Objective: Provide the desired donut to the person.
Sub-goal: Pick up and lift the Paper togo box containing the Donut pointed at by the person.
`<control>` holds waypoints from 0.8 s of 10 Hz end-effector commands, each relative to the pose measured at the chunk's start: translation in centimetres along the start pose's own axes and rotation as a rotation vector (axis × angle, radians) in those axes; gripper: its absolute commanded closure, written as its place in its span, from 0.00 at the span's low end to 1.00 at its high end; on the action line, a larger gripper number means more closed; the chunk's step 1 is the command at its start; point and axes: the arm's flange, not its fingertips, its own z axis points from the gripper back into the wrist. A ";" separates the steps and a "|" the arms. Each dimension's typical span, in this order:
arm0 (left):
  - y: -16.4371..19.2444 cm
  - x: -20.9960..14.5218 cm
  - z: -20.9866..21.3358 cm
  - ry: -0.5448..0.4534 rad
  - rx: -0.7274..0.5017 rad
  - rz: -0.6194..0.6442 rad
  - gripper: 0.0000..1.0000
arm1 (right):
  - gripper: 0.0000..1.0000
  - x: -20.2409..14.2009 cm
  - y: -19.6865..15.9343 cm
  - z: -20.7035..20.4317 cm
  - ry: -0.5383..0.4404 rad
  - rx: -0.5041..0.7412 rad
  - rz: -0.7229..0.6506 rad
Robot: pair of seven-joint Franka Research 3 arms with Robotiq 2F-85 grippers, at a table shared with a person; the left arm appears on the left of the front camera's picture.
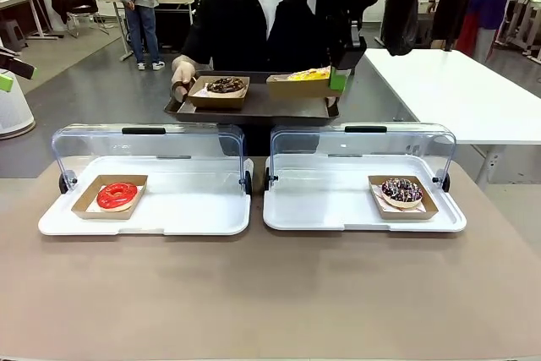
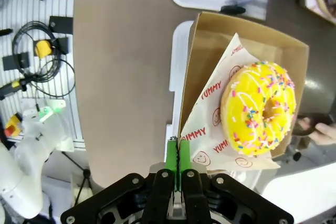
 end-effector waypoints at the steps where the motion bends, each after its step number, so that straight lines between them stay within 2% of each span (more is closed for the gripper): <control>1: -0.2 0.1 0.1 -0.002 0.001 0.010 0.00 | 1.00 -0.1 0.9 0.4 -0.004 -0.014 0.022; 8: -0.2 0.1 0.1 -0.002 0.001 0.010 0.00 | 1.00 -0.1 0.9 0.4 -0.004 -0.014 0.022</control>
